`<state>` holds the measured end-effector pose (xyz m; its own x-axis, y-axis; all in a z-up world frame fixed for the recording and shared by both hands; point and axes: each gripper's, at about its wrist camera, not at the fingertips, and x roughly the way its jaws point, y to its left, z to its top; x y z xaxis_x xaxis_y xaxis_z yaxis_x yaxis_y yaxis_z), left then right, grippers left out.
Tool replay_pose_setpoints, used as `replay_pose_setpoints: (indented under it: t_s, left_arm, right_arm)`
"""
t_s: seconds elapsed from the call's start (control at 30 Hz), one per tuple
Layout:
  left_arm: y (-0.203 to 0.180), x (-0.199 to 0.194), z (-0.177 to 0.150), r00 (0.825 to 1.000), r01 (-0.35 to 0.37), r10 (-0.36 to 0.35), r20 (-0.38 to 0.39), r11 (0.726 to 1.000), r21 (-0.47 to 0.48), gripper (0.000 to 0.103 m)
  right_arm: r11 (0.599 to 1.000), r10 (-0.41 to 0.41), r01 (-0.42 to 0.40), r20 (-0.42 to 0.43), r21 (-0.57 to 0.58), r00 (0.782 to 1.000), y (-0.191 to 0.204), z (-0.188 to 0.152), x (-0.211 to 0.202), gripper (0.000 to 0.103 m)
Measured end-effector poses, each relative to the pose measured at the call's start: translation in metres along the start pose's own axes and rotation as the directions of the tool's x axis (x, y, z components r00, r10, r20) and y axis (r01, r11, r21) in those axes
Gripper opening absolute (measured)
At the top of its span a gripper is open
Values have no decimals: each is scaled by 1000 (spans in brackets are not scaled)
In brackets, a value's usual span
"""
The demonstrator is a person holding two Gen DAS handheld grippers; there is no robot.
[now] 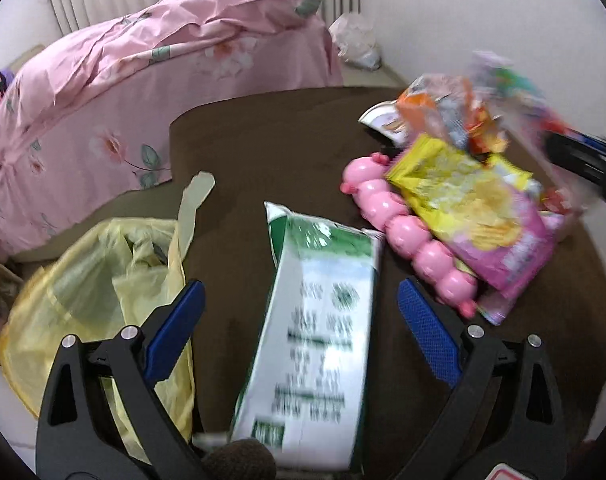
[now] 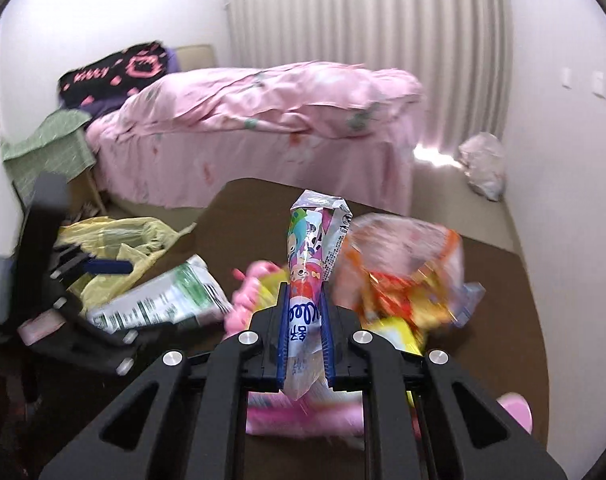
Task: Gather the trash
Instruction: 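Grasp the green-and-white milk carton with the left tool while the right tool grasps a cartoon ice-pop wrapper, then carry the milk carton and ice-pop wrapper to the yellow bag and release both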
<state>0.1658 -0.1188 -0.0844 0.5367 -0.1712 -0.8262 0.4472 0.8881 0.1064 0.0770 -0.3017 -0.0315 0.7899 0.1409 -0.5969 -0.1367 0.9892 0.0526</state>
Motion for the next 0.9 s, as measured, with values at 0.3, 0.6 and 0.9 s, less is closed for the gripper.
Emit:
replay_pose_setpoints:
  t_s: [0.3, 0.6, 0.9]
  left_arm:
    - [-1, 25, 9, 992, -68, 72, -104, 997, 34, 59]
    - [14, -55, -1, 993, 53, -42, 110, 994, -98, 56]
    - [6, -88, -14, 978, 106, -84, 192, 989, -105, 56]
  right_arm:
    - [997, 18, -19, 17, 70, 1000, -17, -40, -15, 14]
    - [994, 43, -46, 30, 94, 999, -16, -51, -22, 14]
    - [998, 43, -45, 44, 45, 998, 2, -48, -34, 14]
